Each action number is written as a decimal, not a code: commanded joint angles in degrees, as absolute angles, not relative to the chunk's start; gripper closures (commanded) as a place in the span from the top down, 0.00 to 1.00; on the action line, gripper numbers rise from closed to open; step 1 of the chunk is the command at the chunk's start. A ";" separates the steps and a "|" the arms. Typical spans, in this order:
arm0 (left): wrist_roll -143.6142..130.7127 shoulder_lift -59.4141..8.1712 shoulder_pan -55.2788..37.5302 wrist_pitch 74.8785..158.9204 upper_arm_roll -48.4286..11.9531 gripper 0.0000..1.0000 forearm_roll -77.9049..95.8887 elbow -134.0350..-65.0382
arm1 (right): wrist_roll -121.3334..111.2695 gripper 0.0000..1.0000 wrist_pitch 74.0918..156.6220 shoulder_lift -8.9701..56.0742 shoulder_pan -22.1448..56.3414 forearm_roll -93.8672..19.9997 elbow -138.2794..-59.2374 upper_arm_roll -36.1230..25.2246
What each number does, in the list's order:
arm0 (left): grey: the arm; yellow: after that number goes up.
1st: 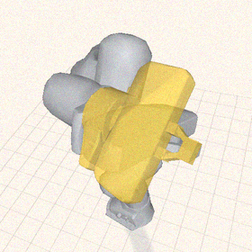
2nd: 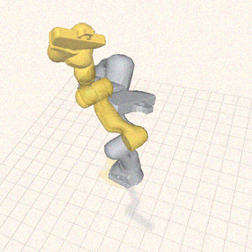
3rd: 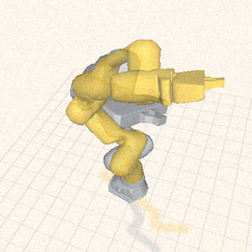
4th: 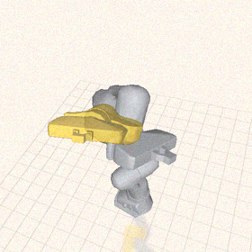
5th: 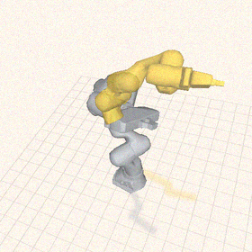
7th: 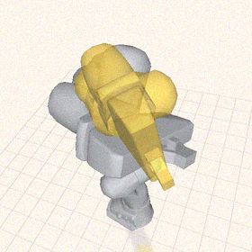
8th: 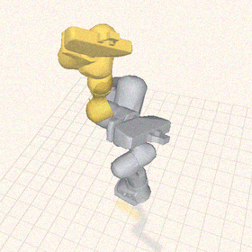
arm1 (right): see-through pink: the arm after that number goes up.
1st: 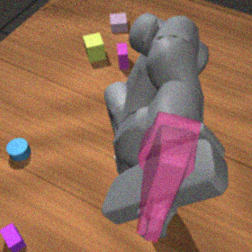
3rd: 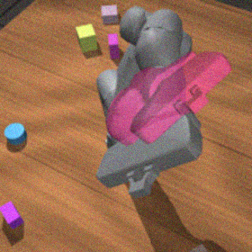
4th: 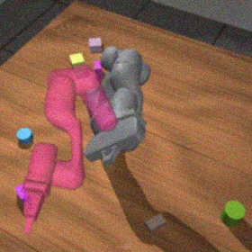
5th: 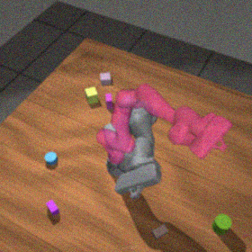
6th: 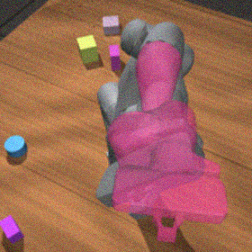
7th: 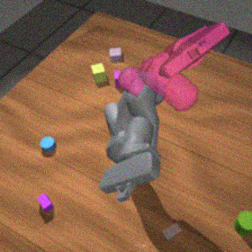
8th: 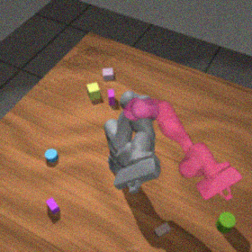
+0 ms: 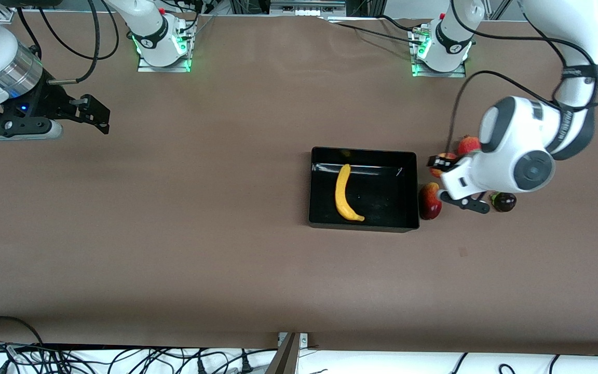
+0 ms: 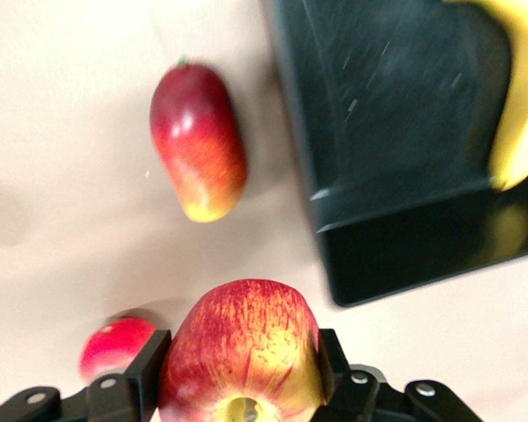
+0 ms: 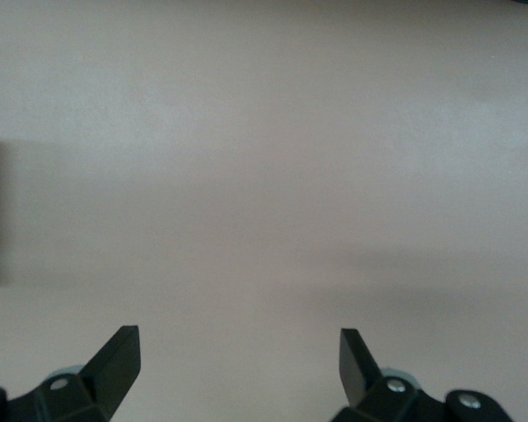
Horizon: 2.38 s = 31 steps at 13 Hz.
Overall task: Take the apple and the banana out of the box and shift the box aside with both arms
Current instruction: 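Lift the apple out and set it beside the red apple, then move the left gripper over the yellow banana in the tray, then lower the left gripper and grasp the yellow banana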
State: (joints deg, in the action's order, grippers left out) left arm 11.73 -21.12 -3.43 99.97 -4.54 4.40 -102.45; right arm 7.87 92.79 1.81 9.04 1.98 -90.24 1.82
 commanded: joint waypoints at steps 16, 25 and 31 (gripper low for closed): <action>-4.77 -21.60 -6.47 105.13 -14.06 1.00 0.26 -95.76 | 7.12 1.00 92.72 1.67 8.96 1.05 -89.56 1.93; -23.03 -42.35 -19.86 127.41 -13.71 1.00 -0.62 -90.34 | 7.12 1.00 92.73 1.76 9.05 1.05 -89.56 2.02; -26.37 -43.24 -20.39 132.10 -13.62 0.00 -0.62 -93.16 | 7.12 1.00 92.81 1.76 8.96 1.05 -89.56 2.02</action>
